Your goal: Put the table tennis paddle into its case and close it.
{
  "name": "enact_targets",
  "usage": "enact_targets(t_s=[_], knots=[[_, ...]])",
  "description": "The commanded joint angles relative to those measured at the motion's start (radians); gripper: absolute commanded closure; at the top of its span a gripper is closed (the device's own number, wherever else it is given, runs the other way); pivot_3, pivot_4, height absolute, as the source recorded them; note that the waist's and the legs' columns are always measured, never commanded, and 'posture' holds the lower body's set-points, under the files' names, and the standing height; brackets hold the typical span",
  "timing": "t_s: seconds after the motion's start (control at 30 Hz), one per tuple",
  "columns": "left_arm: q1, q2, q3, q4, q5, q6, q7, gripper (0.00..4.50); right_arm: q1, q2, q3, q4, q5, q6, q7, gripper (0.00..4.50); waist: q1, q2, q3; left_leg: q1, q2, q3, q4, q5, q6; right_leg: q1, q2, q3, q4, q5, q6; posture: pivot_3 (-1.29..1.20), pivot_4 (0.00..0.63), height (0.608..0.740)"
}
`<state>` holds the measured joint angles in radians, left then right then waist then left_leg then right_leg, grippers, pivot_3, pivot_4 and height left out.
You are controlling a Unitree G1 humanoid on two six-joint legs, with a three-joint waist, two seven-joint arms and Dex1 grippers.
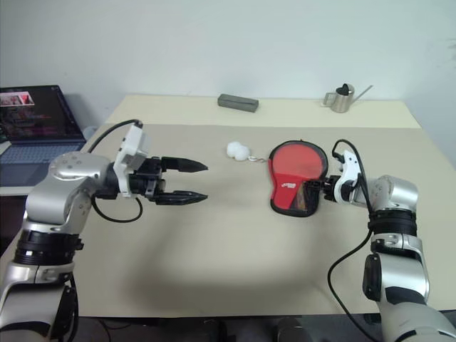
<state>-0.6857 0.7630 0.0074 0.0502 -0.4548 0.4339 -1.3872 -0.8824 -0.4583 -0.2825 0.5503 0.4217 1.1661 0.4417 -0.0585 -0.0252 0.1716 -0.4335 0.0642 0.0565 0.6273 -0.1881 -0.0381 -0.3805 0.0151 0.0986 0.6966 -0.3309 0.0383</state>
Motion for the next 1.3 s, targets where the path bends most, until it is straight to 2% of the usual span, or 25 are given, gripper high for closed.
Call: enact_targets(t_s=[0.03, 0.5, 0.8, 1.3], knots=[[-0.008, 0.019, 0.017, -0.035, -0.019, 0.002, 0.000, 0.70, -0.016, -0.034, -0.004, -0.036, 0.004, 0.008, 0.002, 0.01, 0.000, 0.000, 0.000, 0.000, 0.000, 0.000, 0.000, 0.000, 0.000, 0.000, 0.000, 0.000, 0.000, 0.000, 0.000, 0.00, 0.150, 0.740], [-0.008, 0.016, 0.017, -0.037, -0.021, 0.004, 0.010, 0.70, -0.020, -0.024, 0.030, 0.033, -0.019, -0.045, 0.001, 0.01, -0.003, 0.000, 0.000, 0.000, 0.000, 0.000, 0.000, 0.000, 0.000, 0.000, 0.000, 0.000, 0.000, 0.000, 0.000, 0.00, 0.150, 0.740], [-0.006, 0.015, 0.016, -0.042, -0.023, 0.006, 0.011, 0.70, -0.029, 0.047, 0.046, 0.080, -0.026, -0.082, -0.013, 0.01, -0.031, -0.003, -0.002, 0.001, 0.001, 0.000, 0.000, 0.000, 0.000, 0.000, 0.001, 0.000, 0.000, 0.000, 0.000, 0.00, 0.150, 0.740], [0.003, 0.019, 0.017, -0.057, -0.027, 0.009, 0.003, 0.70, -0.019, 0.083, 0.059, -0.013, -0.012, 0.011, 0.018, 0.01, -0.036, -0.003, -0.002, 0.001, 0.002, -0.001, -0.001, 0.000, 0.000, 0.000, 0.002, 0.000, 0.001, 0.000, 0.000, 0.00, 0.150, 0.740]])
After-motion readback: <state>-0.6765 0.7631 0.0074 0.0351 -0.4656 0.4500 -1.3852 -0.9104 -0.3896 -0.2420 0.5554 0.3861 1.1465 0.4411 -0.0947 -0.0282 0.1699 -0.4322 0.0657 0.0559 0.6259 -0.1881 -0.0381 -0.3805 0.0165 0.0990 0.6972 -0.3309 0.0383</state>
